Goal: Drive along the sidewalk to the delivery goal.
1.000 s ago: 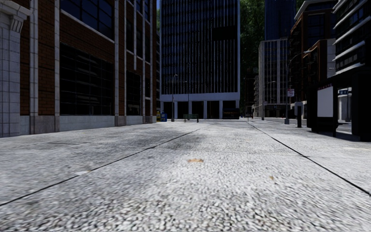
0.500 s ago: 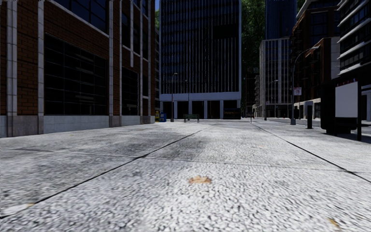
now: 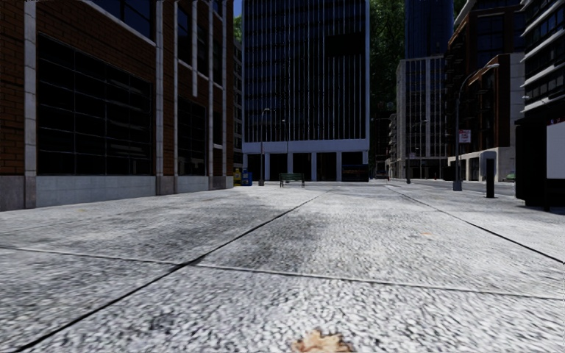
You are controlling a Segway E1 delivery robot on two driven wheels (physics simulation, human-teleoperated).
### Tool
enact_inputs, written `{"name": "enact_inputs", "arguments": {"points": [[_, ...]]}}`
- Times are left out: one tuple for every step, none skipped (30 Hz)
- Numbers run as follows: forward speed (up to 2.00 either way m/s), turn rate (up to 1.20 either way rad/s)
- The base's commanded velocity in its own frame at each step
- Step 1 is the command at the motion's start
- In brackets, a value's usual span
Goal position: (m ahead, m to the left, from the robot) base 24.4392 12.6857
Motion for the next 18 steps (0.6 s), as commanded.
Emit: {"name": "enact_inputs", "arguments": {"points": [[2.00,0.00],[2.00,0.00],[2.00,0.00],[2.00,0.00],[2.00,0.00],[2.00,0.00],[2.00,0.00],[2.00,0.00],[2.00,0.00],[2.00,0.00],[2.00,0.00],[2.00,0.00],[2.00,0.00],[2.00,0.00],[2.00,0.00],[2.00,0.00],[2.00,0.00],[2.00,0.00]]}}
